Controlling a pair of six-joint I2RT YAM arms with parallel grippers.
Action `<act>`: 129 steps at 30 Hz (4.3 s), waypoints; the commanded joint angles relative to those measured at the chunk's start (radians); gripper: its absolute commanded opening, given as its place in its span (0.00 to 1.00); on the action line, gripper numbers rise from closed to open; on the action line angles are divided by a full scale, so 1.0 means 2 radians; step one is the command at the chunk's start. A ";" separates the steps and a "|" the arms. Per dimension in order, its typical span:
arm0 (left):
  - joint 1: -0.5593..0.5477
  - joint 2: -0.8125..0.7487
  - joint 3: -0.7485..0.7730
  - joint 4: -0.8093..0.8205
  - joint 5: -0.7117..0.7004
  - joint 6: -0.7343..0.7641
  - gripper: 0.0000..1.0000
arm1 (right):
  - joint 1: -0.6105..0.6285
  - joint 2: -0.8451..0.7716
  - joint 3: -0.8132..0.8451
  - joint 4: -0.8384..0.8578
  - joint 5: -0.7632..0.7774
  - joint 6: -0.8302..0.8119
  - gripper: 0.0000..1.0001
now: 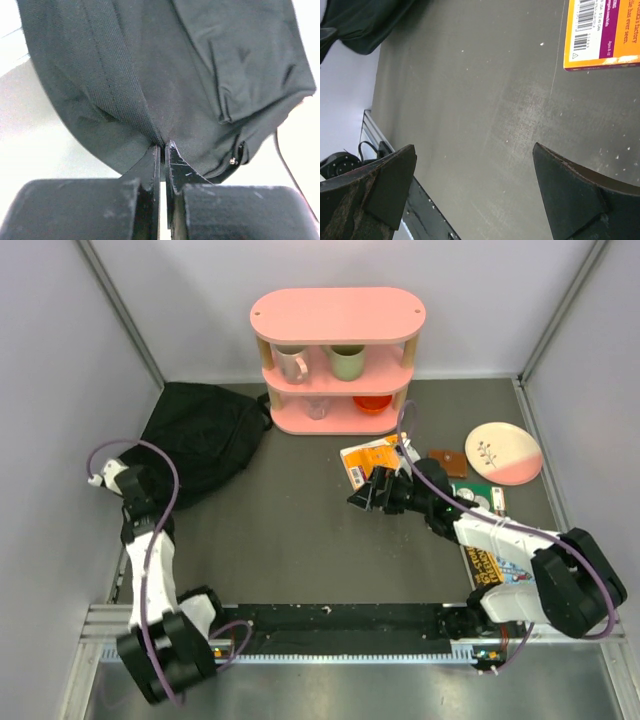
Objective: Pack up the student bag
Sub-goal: Move the student bag to the center of the board.
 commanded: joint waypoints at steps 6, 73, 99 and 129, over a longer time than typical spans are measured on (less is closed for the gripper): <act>0.001 -0.173 -0.013 -0.139 0.134 0.029 0.00 | 0.007 0.113 0.071 0.112 -0.028 0.103 0.99; -0.159 -0.344 -0.056 -0.060 0.638 -0.004 0.99 | -0.037 -0.143 -0.025 -0.119 0.181 -0.082 0.00; -0.295 0.107 -0.059 0.140 0.247 0.077 0.98 | -0.083 0.034 0.076 -0.183 0.188 -0.155 0.47; -0.458 -0.018 -0.150 0.151 0.151 0.025 0.61 | -0.089 0.144 0.192 -0.143 0.052 -0.160 0.93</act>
